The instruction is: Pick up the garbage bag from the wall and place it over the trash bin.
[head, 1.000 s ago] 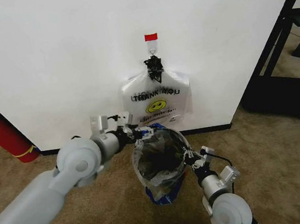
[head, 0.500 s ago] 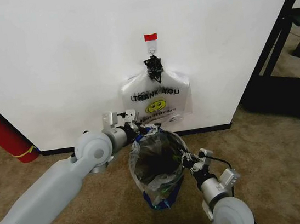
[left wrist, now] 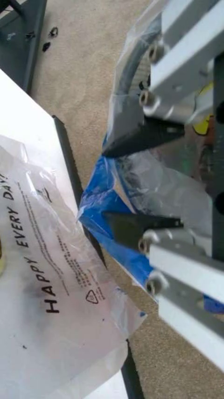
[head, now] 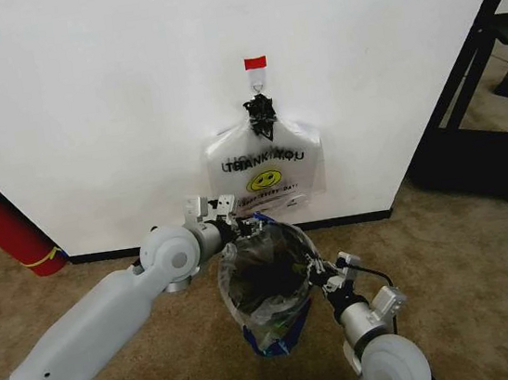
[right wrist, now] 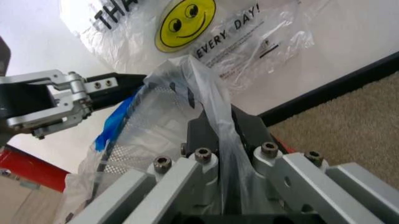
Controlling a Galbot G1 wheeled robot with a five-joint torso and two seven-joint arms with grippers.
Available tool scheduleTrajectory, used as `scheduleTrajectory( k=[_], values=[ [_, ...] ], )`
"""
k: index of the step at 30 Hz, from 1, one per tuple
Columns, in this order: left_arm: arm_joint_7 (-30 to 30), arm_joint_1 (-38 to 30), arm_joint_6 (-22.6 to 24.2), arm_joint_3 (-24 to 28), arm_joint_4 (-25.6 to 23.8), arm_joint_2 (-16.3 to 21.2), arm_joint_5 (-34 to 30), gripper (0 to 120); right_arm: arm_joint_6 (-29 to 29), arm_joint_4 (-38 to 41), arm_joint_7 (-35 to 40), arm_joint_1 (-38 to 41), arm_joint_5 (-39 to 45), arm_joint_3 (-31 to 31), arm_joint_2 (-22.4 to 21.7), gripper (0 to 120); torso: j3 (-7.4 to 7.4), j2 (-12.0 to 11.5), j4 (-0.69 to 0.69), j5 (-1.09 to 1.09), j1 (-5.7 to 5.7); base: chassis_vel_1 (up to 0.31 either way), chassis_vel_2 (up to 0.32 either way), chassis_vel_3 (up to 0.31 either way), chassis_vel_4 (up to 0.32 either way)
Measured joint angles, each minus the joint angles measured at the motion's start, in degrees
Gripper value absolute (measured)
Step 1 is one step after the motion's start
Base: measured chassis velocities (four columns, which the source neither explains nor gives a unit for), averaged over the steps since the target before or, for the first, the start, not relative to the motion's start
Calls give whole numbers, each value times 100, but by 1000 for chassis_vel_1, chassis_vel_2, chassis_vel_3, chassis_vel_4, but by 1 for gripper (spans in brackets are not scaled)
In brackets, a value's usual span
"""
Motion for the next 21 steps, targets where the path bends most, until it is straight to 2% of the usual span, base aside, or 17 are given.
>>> scheduleTrajectory(
  k=[2,8,21],
  values=[
    [-1,-12,-3,18,8,-1,3,27,0,0,0,0,-1,-1,2,1,0,0,0,0,0,0,0,0,0],
    [-31,-61,-8,58,43,-10,4,0,0,1,0,-2,0,-1,-33,1,0,0,0,0,0,0,0,0,0],
    [-38,-149,-32,84,205,11,-14,0,3,24,-136,-62,35,-12,-51,1,0,0,0,0,0,0,0,0,0]
  ],
)
